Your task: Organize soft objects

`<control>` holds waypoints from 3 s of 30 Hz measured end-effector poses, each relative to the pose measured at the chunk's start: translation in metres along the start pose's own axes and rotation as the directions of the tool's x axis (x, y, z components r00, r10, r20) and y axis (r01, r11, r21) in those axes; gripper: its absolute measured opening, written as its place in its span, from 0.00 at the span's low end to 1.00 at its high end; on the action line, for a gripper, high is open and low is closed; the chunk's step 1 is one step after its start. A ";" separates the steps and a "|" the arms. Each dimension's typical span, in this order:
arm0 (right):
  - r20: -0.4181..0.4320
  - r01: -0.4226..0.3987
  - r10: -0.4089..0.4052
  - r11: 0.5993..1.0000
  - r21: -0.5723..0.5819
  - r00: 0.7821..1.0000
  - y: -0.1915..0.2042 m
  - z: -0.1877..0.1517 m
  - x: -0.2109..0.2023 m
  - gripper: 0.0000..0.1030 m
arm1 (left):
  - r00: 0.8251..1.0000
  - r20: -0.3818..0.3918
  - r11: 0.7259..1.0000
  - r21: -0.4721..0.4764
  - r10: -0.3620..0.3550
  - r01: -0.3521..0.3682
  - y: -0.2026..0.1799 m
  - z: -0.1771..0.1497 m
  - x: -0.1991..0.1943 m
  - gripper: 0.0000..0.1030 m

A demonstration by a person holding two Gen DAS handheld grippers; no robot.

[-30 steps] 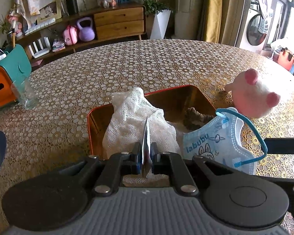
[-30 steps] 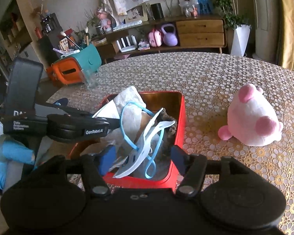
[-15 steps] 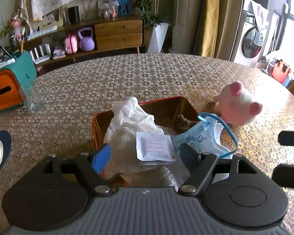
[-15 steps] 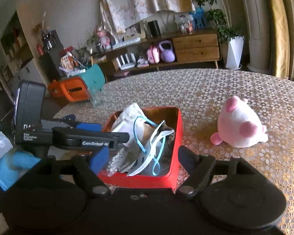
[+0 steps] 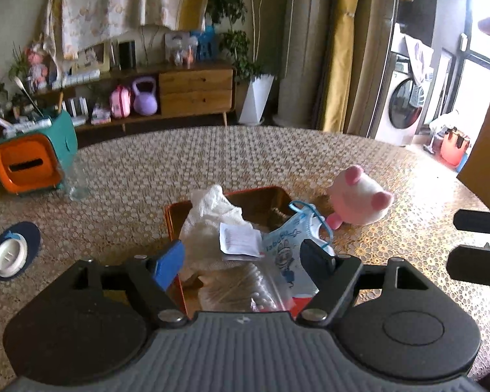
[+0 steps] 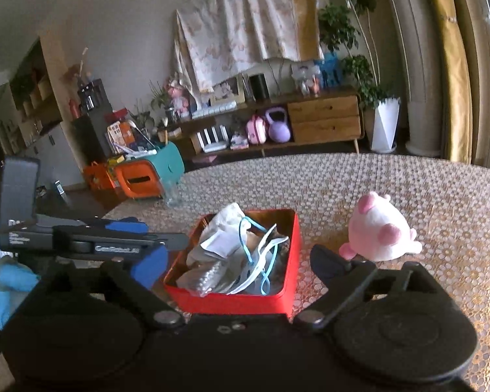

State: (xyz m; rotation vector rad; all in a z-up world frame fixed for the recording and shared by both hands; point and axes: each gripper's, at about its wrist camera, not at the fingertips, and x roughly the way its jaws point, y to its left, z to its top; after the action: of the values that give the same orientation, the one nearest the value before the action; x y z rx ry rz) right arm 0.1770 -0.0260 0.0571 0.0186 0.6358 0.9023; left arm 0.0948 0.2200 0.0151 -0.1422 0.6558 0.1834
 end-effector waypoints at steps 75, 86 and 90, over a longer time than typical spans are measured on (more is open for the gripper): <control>0.199 0.212 -0.221 0.975 0.065 0.955 0.007 -0.055 -0.083 1.00 | 0.988 0.131 0.993 -0.068 -0.088 0.097 -0.059 -0.054 -0.092 0.99; 0.192 0.241 -0.249 0.968 0.065 0.949 0.010 -0.054 -0.082 1.00 | 0.986 0.137 0.993 -0.057 -0.098 0.106 -0.060 -0.055 -0.094 0.99; 0.184 0.247 -0.254 0.967 0.062 0.949 0.010 -0.055 -0.080 1.00 | 0.986 0.135 0.993 -0.054 -0.100 0.108 -0.061 -0.056 -0.094 0.99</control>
State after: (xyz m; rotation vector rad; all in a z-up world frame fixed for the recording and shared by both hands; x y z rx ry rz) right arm 0.1054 -0.0919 0.0556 0.0571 0.4634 0.6328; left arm 0.0018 0.1383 0.0338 -0.2209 0.5092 0.1111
